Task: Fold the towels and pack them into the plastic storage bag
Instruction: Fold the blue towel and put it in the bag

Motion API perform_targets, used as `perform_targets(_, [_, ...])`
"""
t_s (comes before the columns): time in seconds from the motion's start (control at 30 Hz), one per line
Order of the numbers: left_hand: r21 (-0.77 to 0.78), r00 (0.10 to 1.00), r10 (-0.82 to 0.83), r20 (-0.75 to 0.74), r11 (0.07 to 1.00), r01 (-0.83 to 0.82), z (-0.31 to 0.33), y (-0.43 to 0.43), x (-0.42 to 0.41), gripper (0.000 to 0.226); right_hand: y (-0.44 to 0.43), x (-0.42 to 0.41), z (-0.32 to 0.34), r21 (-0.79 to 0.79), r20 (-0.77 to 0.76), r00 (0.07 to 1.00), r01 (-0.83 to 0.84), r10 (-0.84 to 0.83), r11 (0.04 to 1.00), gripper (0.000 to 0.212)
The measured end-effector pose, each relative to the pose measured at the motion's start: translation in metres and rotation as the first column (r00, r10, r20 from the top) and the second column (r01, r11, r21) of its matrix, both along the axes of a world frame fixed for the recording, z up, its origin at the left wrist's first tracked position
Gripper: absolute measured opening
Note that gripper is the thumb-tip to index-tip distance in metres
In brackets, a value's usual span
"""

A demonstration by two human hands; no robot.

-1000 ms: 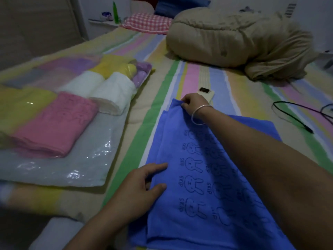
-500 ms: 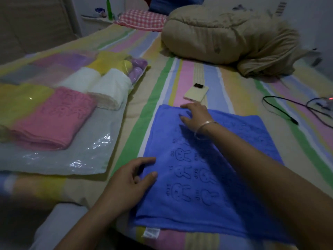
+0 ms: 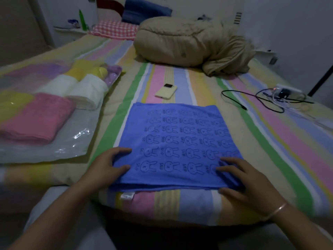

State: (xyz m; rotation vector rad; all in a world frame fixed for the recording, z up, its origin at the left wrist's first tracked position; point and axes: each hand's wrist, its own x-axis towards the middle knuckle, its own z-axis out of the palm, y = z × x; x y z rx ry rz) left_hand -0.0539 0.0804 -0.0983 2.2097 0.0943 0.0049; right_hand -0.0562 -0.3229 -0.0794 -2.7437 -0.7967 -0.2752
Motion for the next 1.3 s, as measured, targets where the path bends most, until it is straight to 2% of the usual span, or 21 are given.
perform_targets(0.1, [0.017,1.000,-0.011,0.006,1.000,0.011,0.000,0.001,-0.001,0.046,-0.011,-0.012,0.002,-0.002,0.182,0.983,-0.003,0.004,1.000,0.020])
perform_targets(0.23, [0.095,0.999,-0.008,-0.031,0.995,0.011,-0.001,0.005,-0.005,0.043,-0.026,-0.027,-0.002,0.036,0.178,0.982,0.055,-0.061,0.998,0.035])
perform_targets(0.3, [0.200,1.000,-0.007,-0.029,0.980,0.012,0.003,0.002,-0.010,0.043,-0.025,-0.029,-0.005,0.059,0.151,0.986,0.056,-0.064,0.997,0.034])
perform_targets(0.37, [0.410,0.999,0.011,-0.040,0.912,0.007,0.011,-0.008,-0.016,0.046,-0.021,-0.028,-0.010,0.142,0.122,0.984,0.115,-0.133,0.983,0.028])
perform_targets(0.4, [0.536,0.999,0.037,-0.032,0.844,-0.014,0.016,-0.015,-0.019,0.048,-0.019,-0.026,-0.012,0.214,0.099,0.970,0.198,-0.223,0.957,0.026])
perform_targets(0.47, [0.698,0.993,0.073,0.092,0.706,-0.117,0.024,-0.030,-0.021,0.053,-0.017,-0.018,-0.011,0.337,-0.006,0.872,0.463,-0.490,0.819,0.023])
perform_targets(0.5, [0.717,0.984,0.050,0.171,0.679,-0.159,0.027,-0.039,-0.019,0.053,-0.015,-0.015,-0.008,0.335,-0.113,0.800,0.589,-0.589,0.736,0.025])
perform_targets(0.57, [0.689,0.950,-0.056,0.307,0.702,-0.181,0.025,-0.063,-0.013,0.047,-0.012,-0.007,-0.002,0.225,-0.346,0.669,0.740,-0.658,0.634,0.046])
perform_targets(0.63, [0.648,0.912,-0.152,0.380,0.748,-0.145,0.023,-0.091,-0.004,0.044,-0.008,0.000,0.003,0.139,-0.497,0.598,0.770,-0.628,0.623,0.062])
perform_targets(0.7, [0.634,0.911,-0.224,0.347,0.772,-0.051,0.023,-0.115,0.004,0.059,-0.007,0.005,0.002,0.102,-0.551,0.560,0.781,-0.618,0.617,0.071])
perform_targets(0.77, [0.658,0.930,-0.280,0.240,0.751,0.056,0.012,-0.127,0.010,0.075,-0.007,0.006,0.000,0.113,-0.583,0.533,0.800,-0.613,0.589,0.069])
perform_targets(0.83, [0.681,0.938,-0.303,0.167,0.723,0.113,-0.010,-0.130,0.012,0.087,-0.005,0.006,0.000,0.207,-0.607,0.540,0.816,-0.583,0.540,0.053])
perform_targets(0.9, [0.703,0.941,-0.308,0.141,0.700,0.124,-0.026,-0.131,0.010,0.086,0.002,0.004,0.001,0.345,-0.596,0.588,0.803,-0.547,0.486,0.037])
perform_targets(0.97, [0.686,0.944,-0.304,0.127,0.714,0.138,-0.030,-0.130,0.011,0.086,0.020,0.006,0.007,0.457,-0.538,0.645,0.764,-0.543,0.455,0.032])
perform_targets(1.03, [0.533,0.949,-0.293,0.116,0.825,0.189,-0.023,-0.126,0.015,0.087,0.049,0.012,0.017,0.541,-0.479,0.719,0.693,-0.503,0.476,0.030])
perform_targets(1.07, [0.351,0.960,-0.247,0.132,0.917,0.188,-0.014,-0.122,0.016,0.076,0.066,0.016,0.024,0.569,-0.457,0.764,0.645,-0.455,0.511,0.031])
perform_targets(1.1, [0.092,0.976,-0.167,0.140,0.984,0.155,-0.003,-0.118,0.017,0.056,0.084,0.021,0.031,0.573,-0.445,0.799,0.600,-0.404,0.558,0.030])
perform_targets(1.13, [-0.167,0.992,-0.068,0.111,0.982,0.086,0.011,-0.112,0.019,0.038,0.103,0.026,0.037,0.575,-0.432,0.836,0.543,-0.337,0.612,0.030])
perform_targets(1.2, [-0.533,0.994,0.089,-0.072,0.839,-0.113,0.033,-0.093,0.028,0.031,0.146,0.031,0.050,0.565,-0.425,0.888,0.413,-0.178,0.714,0.027])
perform_targets(1.27, [-0.650,0.956,0.125,-0.263,0.709,-0.272,0.051,-0.072,0.032,0.030,0.183,0.035,0.054,0.563,-0.455,0.890,0.278,0.012,0.778,0.024])
perform_targets(1.3, [-0.638,0.938,0.139,-0.318,0.700,-0.320,0.054,-0.060,0.034,0.031,0.198,0.036,0.055,0.561,-0.495,0.862,0.219,0.112,0.798,0.025])
